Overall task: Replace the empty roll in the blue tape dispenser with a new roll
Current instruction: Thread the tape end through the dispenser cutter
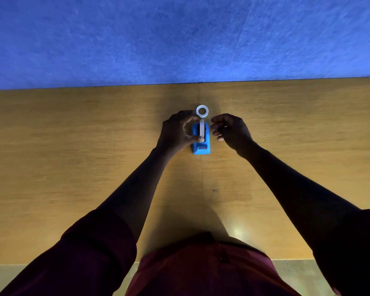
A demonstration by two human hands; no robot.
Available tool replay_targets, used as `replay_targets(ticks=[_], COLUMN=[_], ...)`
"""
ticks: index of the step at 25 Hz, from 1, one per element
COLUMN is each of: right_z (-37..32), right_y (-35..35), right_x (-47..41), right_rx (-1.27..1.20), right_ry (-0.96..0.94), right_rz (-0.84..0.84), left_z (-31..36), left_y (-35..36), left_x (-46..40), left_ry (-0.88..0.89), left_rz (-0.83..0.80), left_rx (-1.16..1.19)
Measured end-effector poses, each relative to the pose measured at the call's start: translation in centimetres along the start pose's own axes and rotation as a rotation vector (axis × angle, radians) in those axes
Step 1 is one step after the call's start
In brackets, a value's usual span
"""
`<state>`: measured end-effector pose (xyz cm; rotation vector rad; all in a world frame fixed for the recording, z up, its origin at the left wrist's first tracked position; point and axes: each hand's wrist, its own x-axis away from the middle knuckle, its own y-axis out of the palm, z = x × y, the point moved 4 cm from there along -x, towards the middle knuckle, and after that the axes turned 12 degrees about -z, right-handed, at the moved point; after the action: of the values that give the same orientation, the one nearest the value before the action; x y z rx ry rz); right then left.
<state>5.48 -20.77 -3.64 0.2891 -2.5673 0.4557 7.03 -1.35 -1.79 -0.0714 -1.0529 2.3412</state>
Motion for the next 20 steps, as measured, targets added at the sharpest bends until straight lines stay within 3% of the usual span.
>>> replay_targets(ticks=[13, 20], right_z=[0.1, -3.0], right_y=[-0.1, 0.6], right_x=[0.6, 0.5], right_rx=[0.044, 0.242], right_ry=[-0.02, -0.218], right_rz=[-0.003, 0.0], left_z=[-0.2, -0.7], left_y=[1.2, 1.3], left_x=[-0.5, -0.6], left_ry=[-0.083, -0.115], left_rz=[-0.014, -0.056], left_rx=[-0.092, -0.093])
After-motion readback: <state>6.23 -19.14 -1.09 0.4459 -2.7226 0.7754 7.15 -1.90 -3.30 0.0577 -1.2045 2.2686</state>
